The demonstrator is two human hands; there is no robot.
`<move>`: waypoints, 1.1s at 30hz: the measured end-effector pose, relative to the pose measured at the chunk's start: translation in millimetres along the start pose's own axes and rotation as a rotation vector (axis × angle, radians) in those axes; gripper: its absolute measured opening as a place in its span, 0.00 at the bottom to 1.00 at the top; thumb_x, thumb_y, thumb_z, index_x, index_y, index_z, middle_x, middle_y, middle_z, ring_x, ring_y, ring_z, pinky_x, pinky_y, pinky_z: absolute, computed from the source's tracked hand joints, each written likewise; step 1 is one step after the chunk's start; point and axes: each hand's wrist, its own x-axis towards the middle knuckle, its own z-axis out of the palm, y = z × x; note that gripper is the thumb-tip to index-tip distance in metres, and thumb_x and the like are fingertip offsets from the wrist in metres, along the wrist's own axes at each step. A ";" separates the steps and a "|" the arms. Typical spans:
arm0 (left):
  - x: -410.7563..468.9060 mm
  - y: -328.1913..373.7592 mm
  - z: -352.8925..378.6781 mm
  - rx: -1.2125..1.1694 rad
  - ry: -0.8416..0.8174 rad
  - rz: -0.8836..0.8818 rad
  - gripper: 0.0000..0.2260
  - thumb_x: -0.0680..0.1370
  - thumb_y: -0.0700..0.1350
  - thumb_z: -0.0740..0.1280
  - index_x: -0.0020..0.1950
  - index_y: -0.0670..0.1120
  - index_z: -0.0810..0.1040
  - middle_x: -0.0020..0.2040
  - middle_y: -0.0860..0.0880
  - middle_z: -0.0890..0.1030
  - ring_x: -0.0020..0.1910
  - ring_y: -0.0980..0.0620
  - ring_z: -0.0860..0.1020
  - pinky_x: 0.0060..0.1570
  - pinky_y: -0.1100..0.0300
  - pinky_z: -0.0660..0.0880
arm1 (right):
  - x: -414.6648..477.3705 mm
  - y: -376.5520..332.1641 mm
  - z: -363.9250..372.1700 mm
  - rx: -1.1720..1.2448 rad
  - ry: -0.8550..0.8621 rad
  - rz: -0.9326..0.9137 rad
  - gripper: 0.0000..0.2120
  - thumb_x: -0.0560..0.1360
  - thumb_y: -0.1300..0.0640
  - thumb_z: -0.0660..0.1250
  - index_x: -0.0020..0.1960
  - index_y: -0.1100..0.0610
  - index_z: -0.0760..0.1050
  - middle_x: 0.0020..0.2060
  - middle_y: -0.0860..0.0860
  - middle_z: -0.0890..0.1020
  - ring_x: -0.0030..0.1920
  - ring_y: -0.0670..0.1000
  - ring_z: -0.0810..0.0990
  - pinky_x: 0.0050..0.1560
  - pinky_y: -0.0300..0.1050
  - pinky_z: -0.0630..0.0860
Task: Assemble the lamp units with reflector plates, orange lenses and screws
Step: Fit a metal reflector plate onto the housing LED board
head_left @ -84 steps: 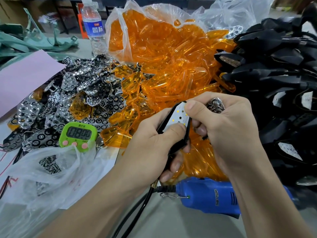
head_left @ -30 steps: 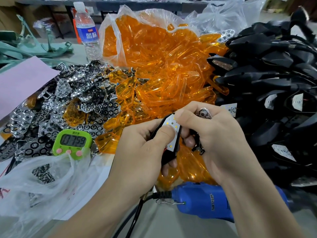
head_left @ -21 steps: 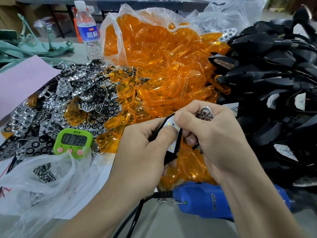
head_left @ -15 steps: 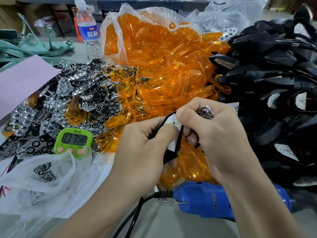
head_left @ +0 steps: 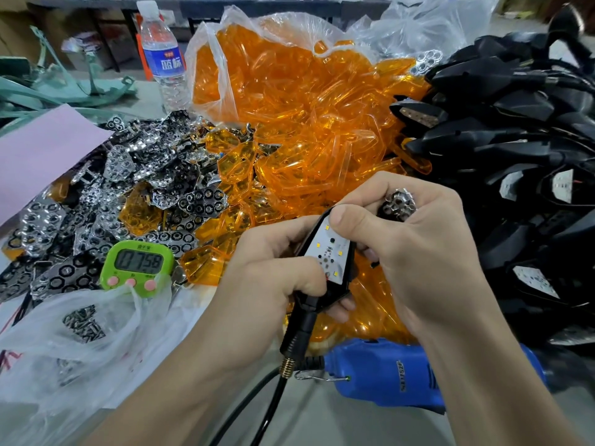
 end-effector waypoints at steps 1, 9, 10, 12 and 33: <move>0.2 -0.1 0.3 0.003 0.003 0.000 0.19 0.63 0.32 0.62 0.49 0.41 0.85 0.39 0.39 0.82 0.32 0.41 0.82 0.30 0.56 0.79 | 0.1 -0.1 -0.2 0.005 0.001 -0.001 0.11 0.74 0.67 0.74 0.35 0.57 0.80 0.29 0.62 0.75 0.30 0.52 0.75 0.29 0.37 0.71; 0.7 3.4 2.6 -0.018 0.002 -0.016 0.17 0.68 0.32 0.62 0.49 0.44 0.87 0.40 0.41 0.83 0.33 0.44 0.82 0.31 0.59 0.78 | -0.4 -2.1 -0.4 0.095 0.013 0.017 0.10 0.74 0.70 0.73 0.35 0.62 0.79 0.26 0.58 0.74 0.26 0.49 0.74 0.27 0.40 0.71; 0.8 3.8 2.8 -0.019 0.002 -0.014 0.17 0.69 0.32 0.62 0.49 0.44 0.87 0.40 0.40 0.83 0.33 0.44 0.82 0.31 0.59 0.78 | -0.5 -2.5 -0.4 0.117 0.018 0.019 0.10 0.74 0.70 0.72 0.35 0.63 0.79 0.26 0.57 0.73 0.25 0.48 0.74 0.26 0.40 0.71; 1.2 4.2 3.3 -0.024 0.004 -0.005 0.17 0.70 0.32 0.63 0.48 0.46 0.87 0.41 0.41 0.83 0.34 0.45 0.82 0.32 0.60 0.78 | -1.6 -3.5 -0.3 0.155 0.010 0.009 0.11 0.75 0.70 0.72 0.35 0.62 0.79 0.26 0.56 0.75 0.23 0.52 0.75 0.23 0.43 0.71; -0.7 4.1 1.7 -0.056 -0.025 -0.010 0.13 0.75 0.35 0.65 0.50 0.46 0.87 0.43 0.45 0.85 0.36 0.45 0.85 0.33 0.60 0.79 | 0.1 -6.7 -1.7 0.156 0.025 0.122 0.10 0.73 0.67 0.74 0.34 0.61 0.80 0.26 0.52 0.74 0.26 0.46 0.72 0.25 0.38 0.69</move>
